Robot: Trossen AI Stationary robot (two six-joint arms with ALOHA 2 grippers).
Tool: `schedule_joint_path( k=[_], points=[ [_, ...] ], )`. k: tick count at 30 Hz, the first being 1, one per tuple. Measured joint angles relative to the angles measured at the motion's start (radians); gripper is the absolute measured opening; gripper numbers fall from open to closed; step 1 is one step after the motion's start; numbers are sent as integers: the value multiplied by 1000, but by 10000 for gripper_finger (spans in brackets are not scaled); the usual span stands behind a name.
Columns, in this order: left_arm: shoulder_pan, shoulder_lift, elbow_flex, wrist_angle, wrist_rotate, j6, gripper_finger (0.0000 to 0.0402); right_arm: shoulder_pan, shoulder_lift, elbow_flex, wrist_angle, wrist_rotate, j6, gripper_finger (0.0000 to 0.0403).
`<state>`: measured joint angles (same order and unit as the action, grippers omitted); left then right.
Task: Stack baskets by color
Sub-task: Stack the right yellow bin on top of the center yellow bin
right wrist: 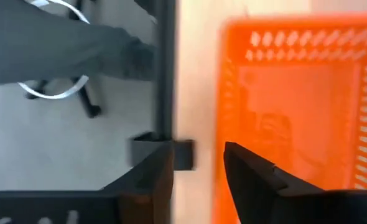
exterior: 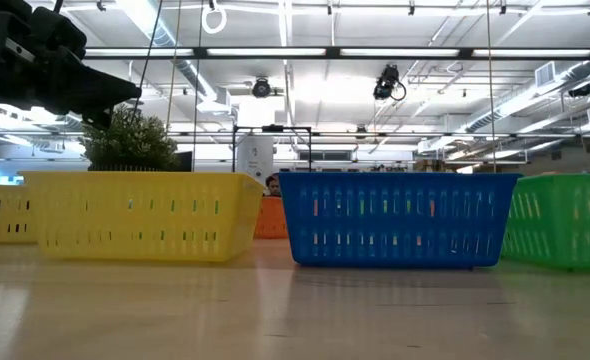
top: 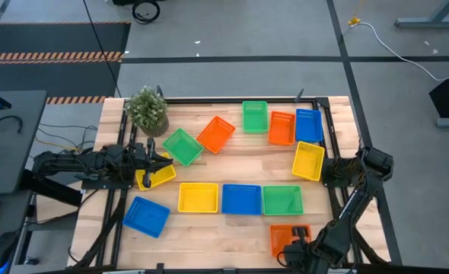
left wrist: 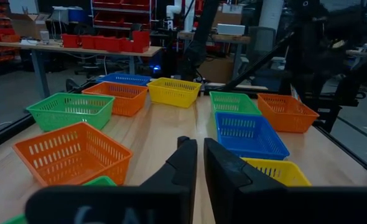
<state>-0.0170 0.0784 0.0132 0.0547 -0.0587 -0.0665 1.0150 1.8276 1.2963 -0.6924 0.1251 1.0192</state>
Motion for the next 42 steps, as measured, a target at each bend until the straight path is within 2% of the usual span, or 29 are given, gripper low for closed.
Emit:
schedule_joint_path(
  k=[4, 10, 13, 16, 18, 22, 28, 33, 38, 42],
  points=[
    [0, 0, 0, 0, 0, 0, 28, -23, -49, 47, -4, 17, 23, 154],
    [0, 0, 0, 0, 0, 0, 33, -69, -131, 91, -10, 111, -28, 151],
    [0, 0, 0, 0, 0, 0, 36, -75, -162, 91, -11, 205, -140, 151],
    [0, 0, 0, 0, 0, 0, 38, -79, -186, 78, 11, 380, -260, 151],
    [0, 0, 0, 0, 0, 0, 38, -101, -196, 52, 64, 433, -336, 151],
    [0, 0, 0, 0, 0, 0, 33, -167, -197, -38, 206, 405, -469, 151],
    [0, 0, 0, 0, 0, 0, 32, -307, -194, -288, 569, 259, -605, 150],
    [0, 0, 0, 0, 0, 0, 38, -458, -194, -406, 779, 247, -697, 150],
    [0, 0, 0, 0, 0, 0, 35, -616, -194, -371, 763, 240, -769, 150],
    [0, 0, 0, 0, 0, 0, 29, -732, -194, -277, 594, 234, -861, 150]
  ],
)
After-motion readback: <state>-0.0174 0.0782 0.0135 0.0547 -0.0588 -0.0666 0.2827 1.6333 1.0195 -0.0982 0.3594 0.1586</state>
